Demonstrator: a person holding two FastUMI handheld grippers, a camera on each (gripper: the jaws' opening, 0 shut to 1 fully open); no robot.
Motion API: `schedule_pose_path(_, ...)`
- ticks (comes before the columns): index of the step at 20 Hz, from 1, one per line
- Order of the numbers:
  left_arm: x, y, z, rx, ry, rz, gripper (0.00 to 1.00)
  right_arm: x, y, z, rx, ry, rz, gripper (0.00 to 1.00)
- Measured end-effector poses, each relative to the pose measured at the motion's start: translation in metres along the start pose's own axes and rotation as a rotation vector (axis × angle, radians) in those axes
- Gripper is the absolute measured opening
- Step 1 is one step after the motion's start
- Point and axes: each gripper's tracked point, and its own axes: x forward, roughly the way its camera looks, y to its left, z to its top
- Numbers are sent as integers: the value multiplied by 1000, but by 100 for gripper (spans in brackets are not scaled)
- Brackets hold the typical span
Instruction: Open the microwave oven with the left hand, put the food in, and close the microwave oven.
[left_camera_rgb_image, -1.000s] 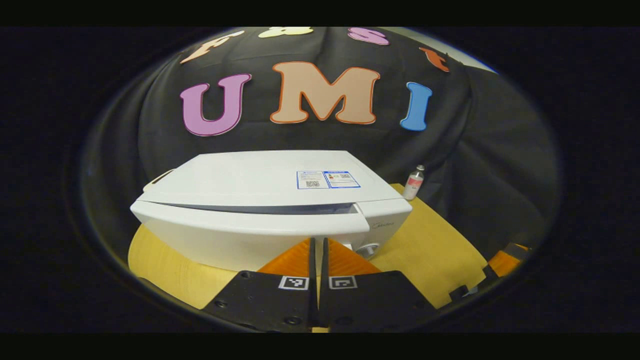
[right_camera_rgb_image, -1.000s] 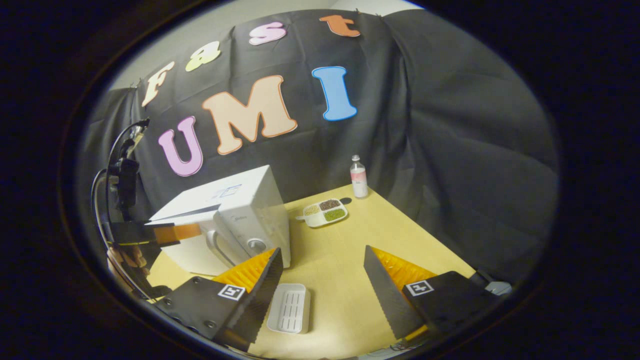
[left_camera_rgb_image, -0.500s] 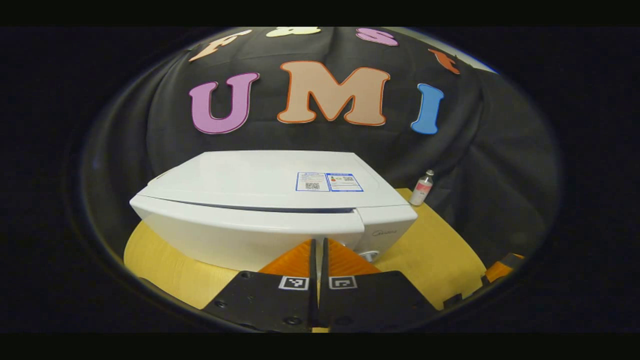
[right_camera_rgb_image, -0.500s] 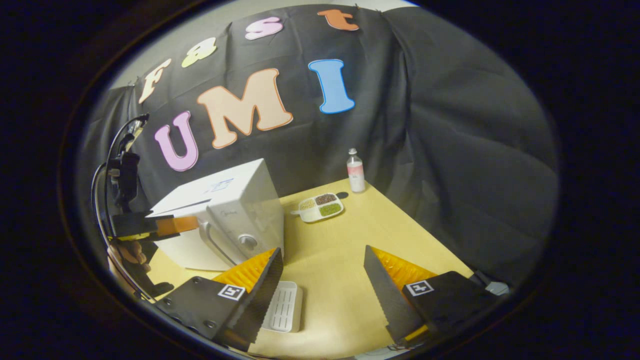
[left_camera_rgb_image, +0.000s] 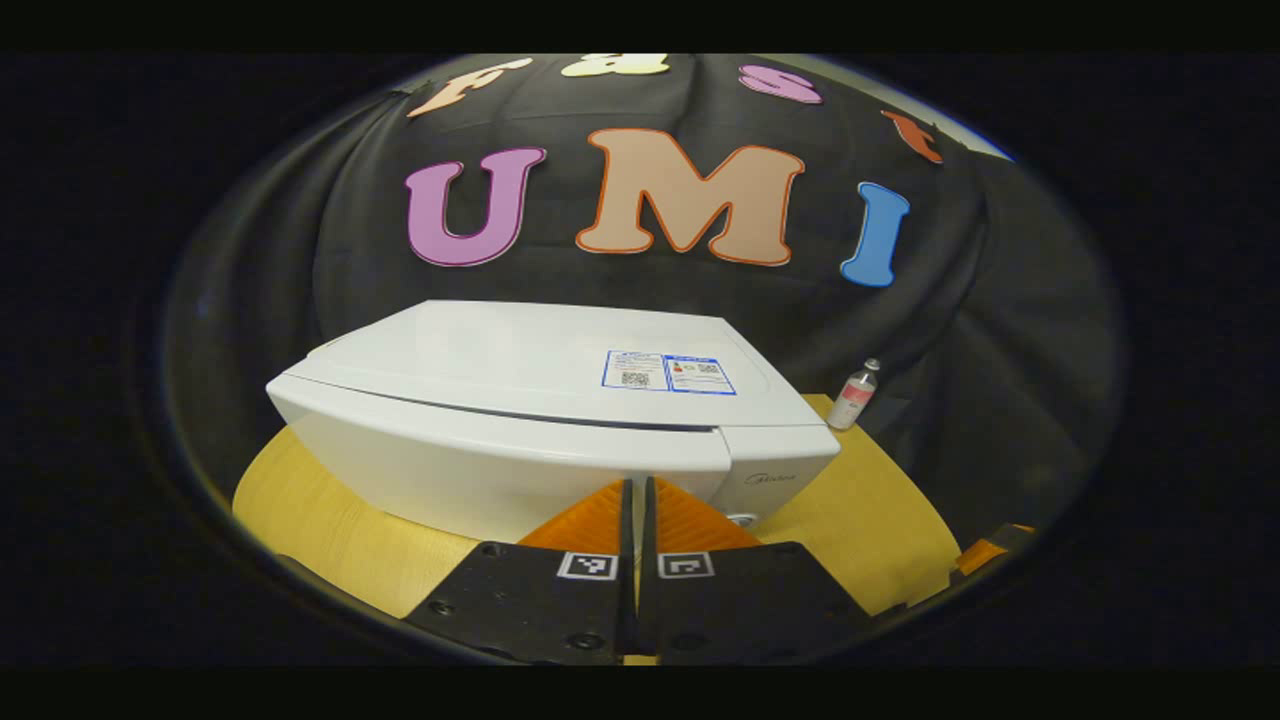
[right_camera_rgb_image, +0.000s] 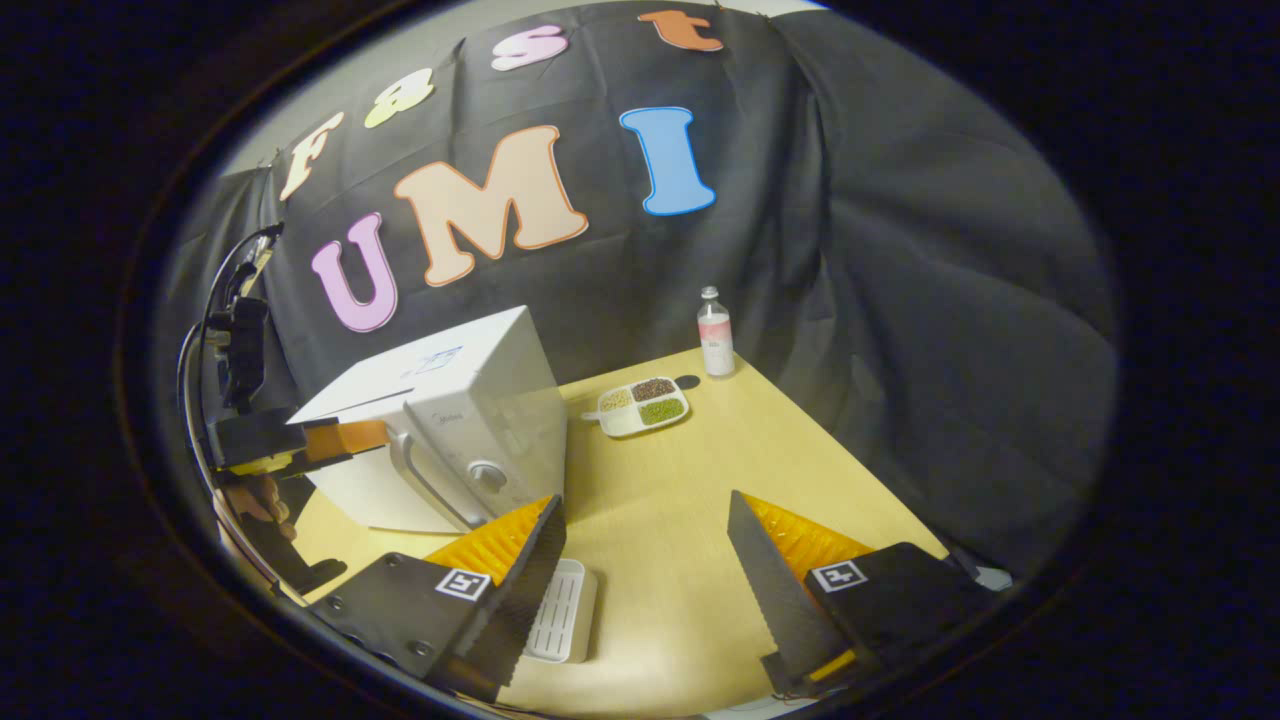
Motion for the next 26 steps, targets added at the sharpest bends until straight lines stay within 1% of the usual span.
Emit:
schedule_pose_path(1,2,0,3,0,-13,4,0,1,-2,-1,6,5,-2,100)
schedule_pose_path(2,7,4,10,26,-31,23,0,1,-5,-2,11,6,-4,100)
schedule_pose_path(3,5,4,5,19,-13,33,0,0,-7,-2,13,5,-5,100)
schedule_pose_path(5,8,4,-2,61,20,34,1,-1,-10,-1,6,0,-9,100)
schedule_pose_path(7,10,4,-2,62,20,40,1,-4,-13,3,9,-11,-12,100)
schedule_pose_path(11,8,3,-2,53,21,31,0,-6,-12,11,40,-47,-7,100)
schedule_pose_path(14,9,3,-1,54,23,26,0,-11,-8,15,25,-66,4,100)
schedule_pose_path(15,7,3,-3,62,31,27,2,-13,-7,17,16,-76,6,100)
schedule_pose_path(17,0,5,-8,83,57,35,0,-16,-5,22,3,-94,11,100)
schedule_pose_path(19,-12,-2,-13,65,67,3,1,-19,-1,19,-14,-90,21,100)
schedule_pose_path(20,-20,-2,-16,65,75,-12,3,-20,0,15,-27,-77,27,100)
schedule_pose_path(21,-29,3,-21,76,88,-8,3,-22,0,12,-45,-67,26,100)
schedule_pose_path(23,-47,18,-29,117,101,17,5,-29,3,14,-81,-70,31,100)
schedule_pose_path(25,-68,34,-33,165,89,46,9,-38,6,20,-126,-87,36,100)
schedule_pose_path(26,-78,40,-35,181,77,58,18,-41,8,24,-148,-92,42,100)
